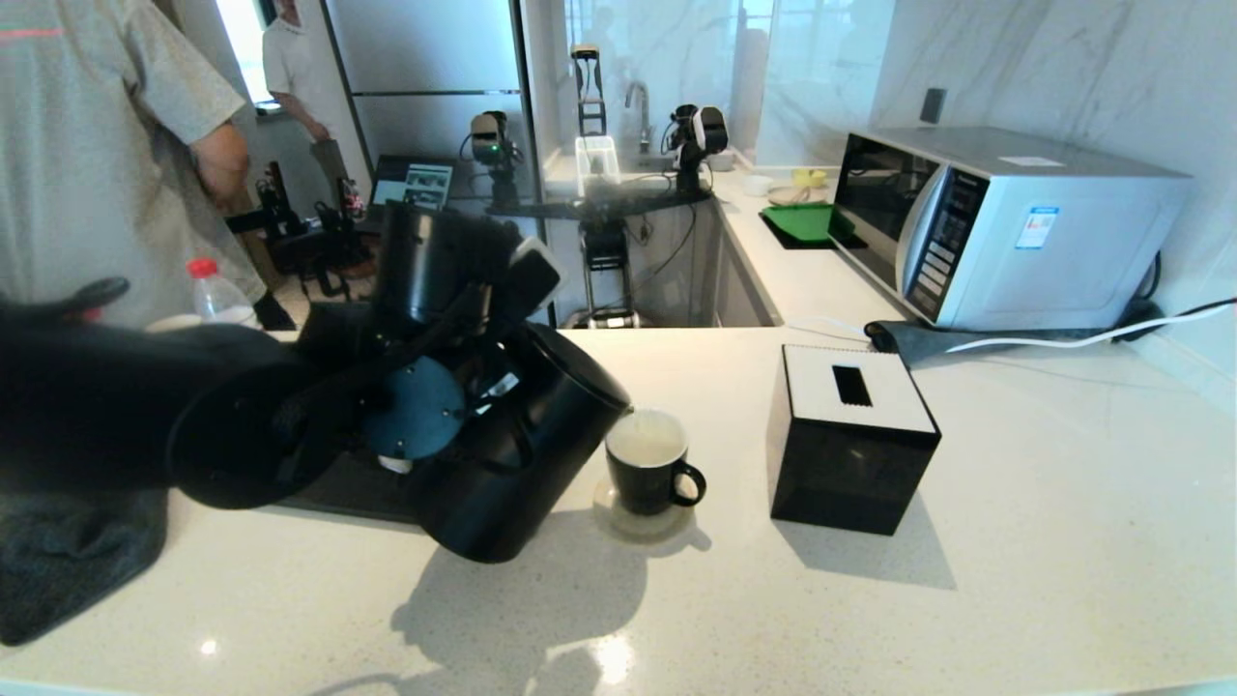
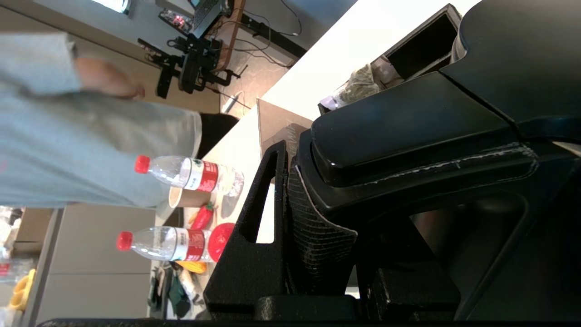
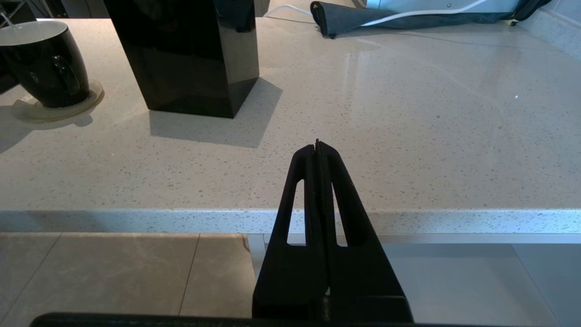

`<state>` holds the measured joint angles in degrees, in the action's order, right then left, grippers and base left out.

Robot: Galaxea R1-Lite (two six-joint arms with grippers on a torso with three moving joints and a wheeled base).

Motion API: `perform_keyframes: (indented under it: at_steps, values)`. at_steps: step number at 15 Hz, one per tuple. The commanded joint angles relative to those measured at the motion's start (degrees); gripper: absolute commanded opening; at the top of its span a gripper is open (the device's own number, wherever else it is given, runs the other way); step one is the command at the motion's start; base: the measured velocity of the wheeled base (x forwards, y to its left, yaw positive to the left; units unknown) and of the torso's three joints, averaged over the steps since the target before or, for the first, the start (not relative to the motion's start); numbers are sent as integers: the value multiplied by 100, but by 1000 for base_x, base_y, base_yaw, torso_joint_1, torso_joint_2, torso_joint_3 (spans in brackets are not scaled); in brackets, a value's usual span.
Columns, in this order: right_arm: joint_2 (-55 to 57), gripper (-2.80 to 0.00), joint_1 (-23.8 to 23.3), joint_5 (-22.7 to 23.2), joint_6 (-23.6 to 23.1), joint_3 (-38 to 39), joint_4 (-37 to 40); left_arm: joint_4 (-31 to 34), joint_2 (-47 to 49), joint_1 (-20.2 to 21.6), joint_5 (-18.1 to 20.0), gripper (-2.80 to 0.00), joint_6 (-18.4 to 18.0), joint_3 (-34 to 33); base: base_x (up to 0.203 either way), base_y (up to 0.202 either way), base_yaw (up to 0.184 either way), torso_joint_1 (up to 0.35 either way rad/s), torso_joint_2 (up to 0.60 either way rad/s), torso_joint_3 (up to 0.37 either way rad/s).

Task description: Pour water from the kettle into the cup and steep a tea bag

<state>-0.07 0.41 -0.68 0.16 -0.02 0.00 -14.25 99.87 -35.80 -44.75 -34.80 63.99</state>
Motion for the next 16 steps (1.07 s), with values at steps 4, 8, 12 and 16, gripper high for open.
perform_keyframes:
  at_steps: [4,8,12,16]
  values:
    - [7,-280,2,-2,2,2,0,10,-2,-4,-25,-280,-26,17,0,0,0,0,0,0]
    - [7,-280,2,-2,2,2,0,1,-2,3,-25,-280,-106,17,0,0,0,0,0,0]
    - [7,-280,2,-2,2,2,0,3,3,-6,-25,-280,-114,17,0,0,0,0,0,0]
    - [7,-280,2,-2,2,-6,0,1,24,-14,-25,-280,-114,17,0,0,0,0,0,0]
